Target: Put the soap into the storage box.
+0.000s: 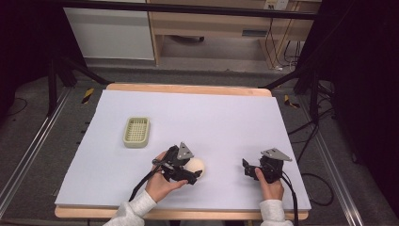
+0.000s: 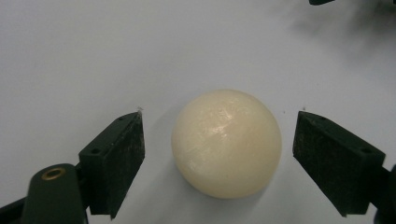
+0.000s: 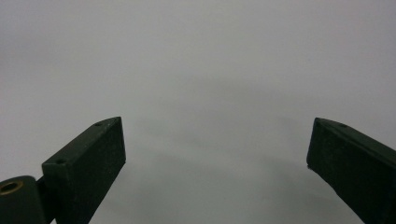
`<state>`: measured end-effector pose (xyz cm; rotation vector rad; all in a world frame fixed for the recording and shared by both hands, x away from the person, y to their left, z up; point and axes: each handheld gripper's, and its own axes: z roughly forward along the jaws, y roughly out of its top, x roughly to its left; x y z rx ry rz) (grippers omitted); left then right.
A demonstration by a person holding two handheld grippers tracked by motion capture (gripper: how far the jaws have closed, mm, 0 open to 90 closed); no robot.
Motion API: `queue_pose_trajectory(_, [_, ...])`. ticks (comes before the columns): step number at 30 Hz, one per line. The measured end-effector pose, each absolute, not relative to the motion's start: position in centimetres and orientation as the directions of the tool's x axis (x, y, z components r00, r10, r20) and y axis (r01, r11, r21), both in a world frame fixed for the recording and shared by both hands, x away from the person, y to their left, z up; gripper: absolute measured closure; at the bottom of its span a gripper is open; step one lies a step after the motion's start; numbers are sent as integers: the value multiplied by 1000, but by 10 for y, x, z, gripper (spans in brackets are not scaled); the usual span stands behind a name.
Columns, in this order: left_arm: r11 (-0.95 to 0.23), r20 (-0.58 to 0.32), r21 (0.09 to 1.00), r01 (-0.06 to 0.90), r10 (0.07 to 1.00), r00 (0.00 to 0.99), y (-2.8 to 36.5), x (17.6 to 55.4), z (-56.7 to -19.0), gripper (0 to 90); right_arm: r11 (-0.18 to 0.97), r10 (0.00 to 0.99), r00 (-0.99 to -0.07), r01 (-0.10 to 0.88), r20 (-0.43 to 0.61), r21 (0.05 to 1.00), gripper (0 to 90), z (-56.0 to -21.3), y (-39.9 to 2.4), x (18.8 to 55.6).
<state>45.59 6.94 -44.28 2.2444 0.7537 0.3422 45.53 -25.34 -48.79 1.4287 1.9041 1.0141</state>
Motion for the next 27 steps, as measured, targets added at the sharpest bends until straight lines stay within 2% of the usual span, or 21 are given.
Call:
queue_pose_trajectory(13, [-587,15,686,429,602,799,59,460,-454,152,150,958,-287,547,16,823,49,-488,-253,455])
queue_pose_trajectory(27, [-610,22,661,437,598,801,55,464,-462,187,149,958,-287,549,18,823,49,-488,-254,455])
